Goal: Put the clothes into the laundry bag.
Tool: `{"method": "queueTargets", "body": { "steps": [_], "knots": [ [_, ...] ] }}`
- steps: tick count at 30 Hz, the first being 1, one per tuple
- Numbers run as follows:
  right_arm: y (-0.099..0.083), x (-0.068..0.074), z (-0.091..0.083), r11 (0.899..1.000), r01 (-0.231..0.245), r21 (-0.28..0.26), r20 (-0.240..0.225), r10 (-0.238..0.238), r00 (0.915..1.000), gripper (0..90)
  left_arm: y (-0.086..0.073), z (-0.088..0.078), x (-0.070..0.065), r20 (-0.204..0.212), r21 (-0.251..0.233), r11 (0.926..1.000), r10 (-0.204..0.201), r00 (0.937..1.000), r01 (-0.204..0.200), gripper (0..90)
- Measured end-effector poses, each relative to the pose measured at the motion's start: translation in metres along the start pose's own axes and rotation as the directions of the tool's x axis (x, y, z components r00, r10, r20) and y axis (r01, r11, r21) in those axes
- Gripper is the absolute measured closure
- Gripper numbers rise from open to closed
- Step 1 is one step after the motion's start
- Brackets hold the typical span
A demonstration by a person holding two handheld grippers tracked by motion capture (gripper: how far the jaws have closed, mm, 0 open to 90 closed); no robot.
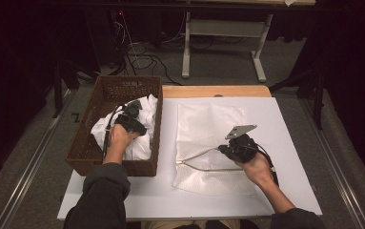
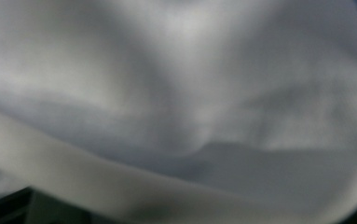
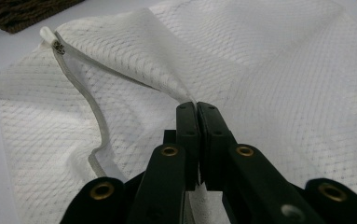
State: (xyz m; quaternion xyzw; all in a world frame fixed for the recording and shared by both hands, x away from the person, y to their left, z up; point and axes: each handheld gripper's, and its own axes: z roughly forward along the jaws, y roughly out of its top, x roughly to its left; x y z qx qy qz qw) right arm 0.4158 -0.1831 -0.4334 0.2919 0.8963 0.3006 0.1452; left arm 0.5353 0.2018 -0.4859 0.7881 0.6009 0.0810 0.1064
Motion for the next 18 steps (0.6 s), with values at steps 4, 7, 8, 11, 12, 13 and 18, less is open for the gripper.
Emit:
{"method": "queueTargets", "body": {
  "steps": [4,7,8,11,12,13,18],
  "knots": [
    [0.000,-0.001,0.001,1.000,-0.001,0.001,-0.003,0.001,1.0000,89.2,0.000,0.000,0.004,0.043,0.003,0.9999,-0.016,0.9989,0.016,37.0],
    [0.000,-0.003,0.002,1.000,-0.010,0.008,-0.004,0.010,0.9999,89.4,0.000,-0.001,0.003,0.049,-0.001,1.0000,-0.005,0.9988,0.005,45.9],
    [0.000,-0.004,0.003,1.000,-0.012,0.007,-0.002,0.012,0.9999,89.4,0.000,-0.001,0.003,0.059,0.001,1.0000,-0.006,0.9982,0.006,50.2],
    [0.001,-0.004,0.003,1.000,-0.019,0.008,-0.004,0.019,0.9998,89.4,-0.001,-0.005,0.001,0.027,-0.003,0.9996,0.027,0.9993,-0.027,71.6],
    [0.001,-0.004,0.002,1.000,-0.017,0.009,-0.003,0.017,0.9999,89.3,-0.001,-0.007,0.000,0.024,0.005,0.9992,0.038,0.9990,-0.039,75.8],
    [0.001,-0.004,0.001,1.000,-0.010,0.009,-0.002,0.010,0.9999,89.3,-0.001,-0.009,-0.002,0.012,0.009,0.9984,0.056,0.9984,-0.056,77.0],
    [0.002,-0.005,-0.009,1.000,0.006,0.000,0.005,-0.006,1.0000,89.3,-0.002,-0.019,-0.008,-0.027,-0.003,0.9957,0.092,0.9954,-0.092,81.2]
  ]
}}
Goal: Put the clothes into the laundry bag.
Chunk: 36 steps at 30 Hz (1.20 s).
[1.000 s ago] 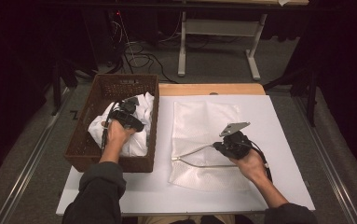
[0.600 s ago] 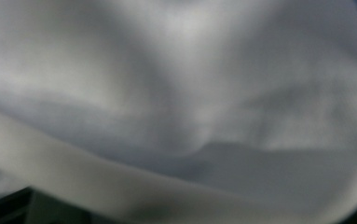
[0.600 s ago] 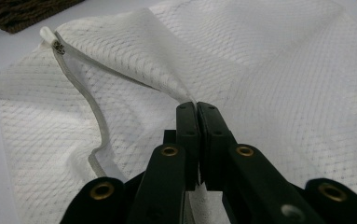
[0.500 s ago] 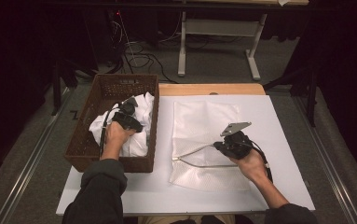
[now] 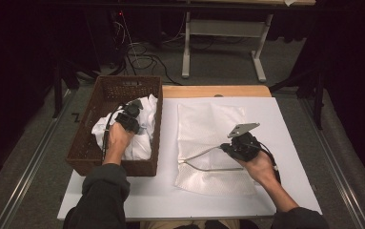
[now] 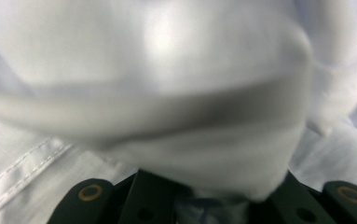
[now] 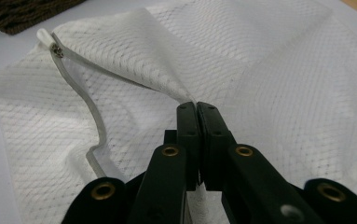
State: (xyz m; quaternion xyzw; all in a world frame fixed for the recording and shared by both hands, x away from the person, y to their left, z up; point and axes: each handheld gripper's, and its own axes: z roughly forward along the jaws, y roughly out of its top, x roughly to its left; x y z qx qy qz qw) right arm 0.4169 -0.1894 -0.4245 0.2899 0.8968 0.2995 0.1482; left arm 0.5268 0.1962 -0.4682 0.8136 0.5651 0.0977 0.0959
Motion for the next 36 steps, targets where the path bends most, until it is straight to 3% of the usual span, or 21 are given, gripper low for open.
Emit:
{"method": "queueTargets", "body": {
  "steps": [1,6,10,19,24,30,35,36],
  "knots": [
    [0.000,0.000,0.000,1.000,0.000,0.000,0.000,0.000,1.0000,89.3,0.000,0.000,0.000,0.000,0.000,1.0000,0.000,1.0000,0.000,81.5],
    [-0.001,-0.002,-0.001,1.000,-0.014,-0.018,-0.005,0.014,0.9999,89.3,-0.009,-0.039,0.000,-0.018,-0.069,0.9974,0.019,0.9996,-0.021,82.5],
    [0.002,-0.001,0.004,1.000,-0.007,-0.019,0.002,0.007,1.0000,89.4,-0.019,-0.053,-0.002,-0.034,-0.083,0.9955,0.042,0.9985,-0.045,82.7],
    [0.007,-0.001,0.014,1.000,0.017,-0.017,-0.016,-0.017,0.9997,89.5,-0.036,-0.088,0.010,-0.010,-0.149,0.9886,0.017,0.9998,-0.019,82.8],
    [0.011,-0.002,0.013,0.999,0.025,-0.027,-0.027,-0.026,0.9993,89.4,-0.044,-0.111,0.011,0.006,-0.206,0.9784,0.023,0.9997,-0.021,82.9],
    [0.012,-0.003,0.014,0.999,0.023,-0.032,-0.028,-0.024,0.9993,89.5,-0.051,-0.135,0.010,-0.009,-0.240,0.9700,0.035,0.9993,-0.036,82.9],
    [0.013,-0.004,0.016,0.999,0.020,-0.030,-0.033,-0.021,0.9992,89.5,-0.052,-0.149,0.008,0.002,-0.260,0.9648,0.041,0.9992,-0.039,82.9],
    [0.013,-0.003,0.018,0.999,0.024,-0.027,-0.033,-0.025,0.9992,89.5,-0.052,-0.156,0.007,0.008,-0.274,0.9610,0.043,0.9990,-0.039,82.9]
  ]
}}
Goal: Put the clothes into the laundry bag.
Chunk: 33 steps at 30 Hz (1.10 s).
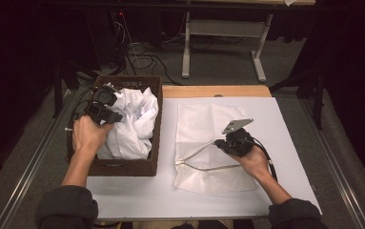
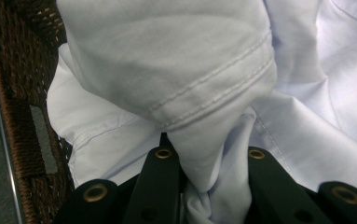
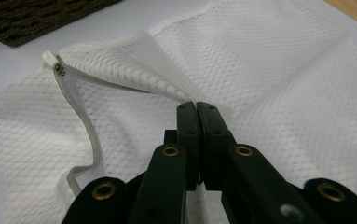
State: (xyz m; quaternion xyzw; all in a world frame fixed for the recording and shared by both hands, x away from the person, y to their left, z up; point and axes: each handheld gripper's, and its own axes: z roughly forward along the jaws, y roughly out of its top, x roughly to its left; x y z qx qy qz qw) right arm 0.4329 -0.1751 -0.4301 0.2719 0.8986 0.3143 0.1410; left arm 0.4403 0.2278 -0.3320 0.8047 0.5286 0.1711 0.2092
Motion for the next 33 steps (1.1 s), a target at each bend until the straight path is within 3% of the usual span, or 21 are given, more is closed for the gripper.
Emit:
{"method": "queueTargets", "body": {
  "steps": [7,12,19,25,29,33],
  "knots": [
    [0.002,-0.003,0.002,1.000,-0.010,0.005,0.006,0.010,0.9999,89.5,0.004,-0.016,-0.007,0.026,-0.034,0.9993,0.020,0.9995,-0.019,82.9],
    [0.007,-0.006,0.010,1.000,-0.011,0.025,0.006,0.011,0.9999,89.5,0.009,-0.031,-0.013,0.093,-0.067,0.9977,0.022,0.9954,-0.016,83.0],
    [0.010,-0.011,0.020,0.999,-0.030,0.031,0.014,0.029,0.9995,89.5,0.011,-0.042,-0.023,0.111,-0.093,0.9944,0.059,0.9920,-0.049,82.9],
    [0.015,-0.013,0.022,0.999,-0.031,0.035,0.024,0.030,0.9992,89.5,0.011,-0.050,-0.035,0.140,-0.114,0.9898,0.102,0.9849,-0.086,82.9],
    [0.016,-0.017,0.022,0.999,-0.040,0.030,0.028,0.039,0.9989,89.5,0.011,-0.055,-0.044,0.197,-0.124,0.9881,0.115,0.9737,-0.092,82.9],
    [0.017,-0.017,0.020,0.998,-0.048,0.029,0.028,0.047,0.9985,89.5,0.011,-0.055,-0.051,0.210,-0.123,0.9862,0.135,0.9684,-0.111,82.9]
  ]
}}
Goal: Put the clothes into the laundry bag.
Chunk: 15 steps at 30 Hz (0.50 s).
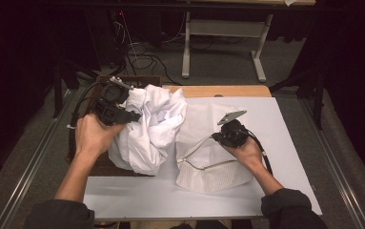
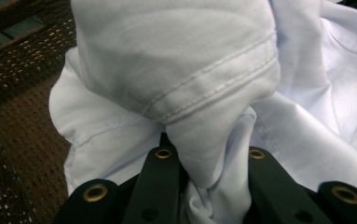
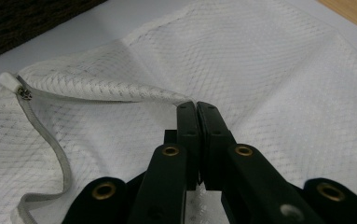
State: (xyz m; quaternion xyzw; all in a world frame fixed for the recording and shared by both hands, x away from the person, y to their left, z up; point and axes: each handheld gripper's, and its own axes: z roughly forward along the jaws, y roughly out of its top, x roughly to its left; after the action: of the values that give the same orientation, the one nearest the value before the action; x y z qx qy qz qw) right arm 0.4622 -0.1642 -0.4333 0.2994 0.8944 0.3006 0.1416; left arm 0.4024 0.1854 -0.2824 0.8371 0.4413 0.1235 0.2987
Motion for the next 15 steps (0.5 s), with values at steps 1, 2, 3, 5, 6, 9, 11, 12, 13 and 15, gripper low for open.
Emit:
{"method": "queueTargets", "body": {
  "steps": [1,2,3,5,6,9,11,12,13,15],
  "knots": [
    [0.000,-0.002,-0.001,1.000,-0.001,-0.006,-0.003,0.001,1.0000,89.5,0.000,0.001,-0.003,0.004,0.001,1.0000,0.008,1.0000,-0.008,82.9],
    [-0.001,-0.003,-0.001,1.000,-0.010,-0.011,-0.004,0.010,0.9999,89.6,0.001,0.003,-0.008,0.011,0.002,0.9998,0.022,0.9997,-0.022,82.9],
    [-0.001,-0.003,-0.002,1.000,-0.017,-0.011,-0.004,0.017,0.9999,89.5,0.001,0.003,-0.011,0.015,0.003,0.9995,0.031,0.9994,-0.031,82.9],
    [-0.001,-0.005,-0.003,1.000,-0.026,-0.011,-0.006,0.026,0.9996,89.5,0.001,0.004,-0.016,0.024,0.003,0.9989,0.046,0.9987,-0.046,82.9],
    [-0.002,-0.006,-0.003,1.000,-0.021,-0.017,-0.003,0.021,0.9998,89.5,0.002,0.005,-0.019,0.028,0.002,0.9987,0.052,0.9983,-0.052,82.9],
    [-0.002,-0.007,-0.005,0.999,-0.028,-0.018,-0.008,0.028,0.9996,89.5,0.002,0.006,-0.023,0.046,-0.002,0.9980,0.064,0.9969,-0.064,82.8],
    [-0.003,-0.008,-0.006,0.999,-0.035,-0.023,-0.008,0.035,0.9994,89.5,0.002,0.008,-0.027,0.069,0.000,0.9976,0.069,0.9953,-0.069,82.9],
    [-0.003,-0.008,-0.006,0.999,-0.035,-0.023,-0.008,0.035,0.9994,89.5,0.002,0.008,-0.027,0.069,0.000,0.9976,0.069,0.9953,-0.069,82.8],
    [-0.003,-0.009,-0.007,0.999,-0.037,-0.022,-0.007,0.037,0.9993,89.5,0.002,0.009,-0.029,0.075,0.001,0.9974,0.072,0.9946,-0.072,82.8],
    [-0.003,-0.009,-0.008,0.999,-0.040,-0.019,-0.006,0.040,0.9992,89.5,0.000,0.011,-0.031,0.092,-0.003,0.9973,0.073,0.9930,-0.074,82.9]
  ]
}}
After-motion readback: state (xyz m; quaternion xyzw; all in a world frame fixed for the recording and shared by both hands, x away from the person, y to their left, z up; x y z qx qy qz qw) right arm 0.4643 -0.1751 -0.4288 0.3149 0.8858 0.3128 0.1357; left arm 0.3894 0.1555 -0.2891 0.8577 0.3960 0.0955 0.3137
